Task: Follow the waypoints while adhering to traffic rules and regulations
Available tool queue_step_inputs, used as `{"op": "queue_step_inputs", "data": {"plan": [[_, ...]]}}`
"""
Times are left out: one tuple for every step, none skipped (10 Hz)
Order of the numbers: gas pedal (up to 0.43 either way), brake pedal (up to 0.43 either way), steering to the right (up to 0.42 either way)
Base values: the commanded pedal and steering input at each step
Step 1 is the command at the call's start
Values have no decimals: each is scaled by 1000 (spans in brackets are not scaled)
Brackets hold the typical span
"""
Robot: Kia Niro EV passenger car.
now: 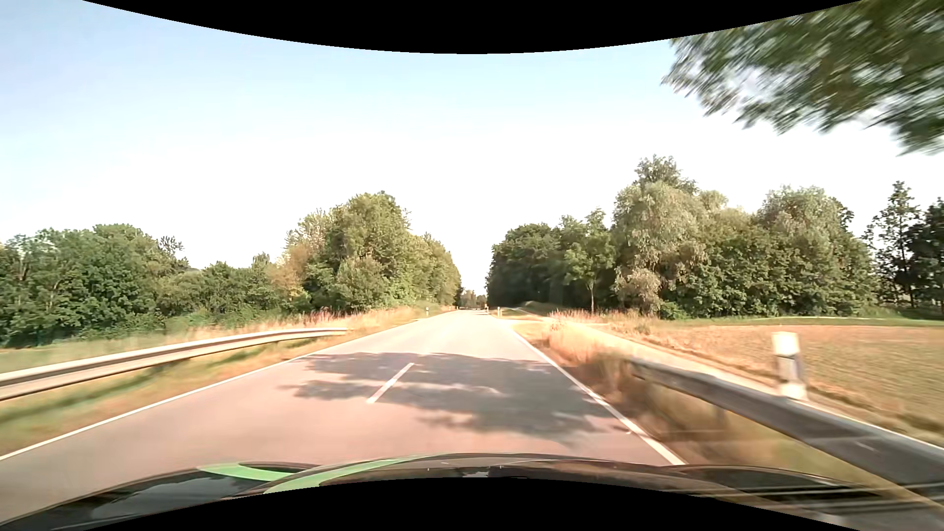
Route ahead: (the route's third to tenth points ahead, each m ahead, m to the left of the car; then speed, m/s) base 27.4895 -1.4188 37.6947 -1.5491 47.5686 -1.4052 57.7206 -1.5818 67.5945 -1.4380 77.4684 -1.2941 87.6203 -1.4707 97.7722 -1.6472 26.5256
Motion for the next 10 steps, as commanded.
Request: {"op": "queue_step_inputs", "data": {"plan": [[260,0,1],[260,0,1],[260,0,1],[260,0,2],[260,0,1],[260,0,2],[248,0,1],[248,0,1],[248,0,1],[248,0,1]]}}
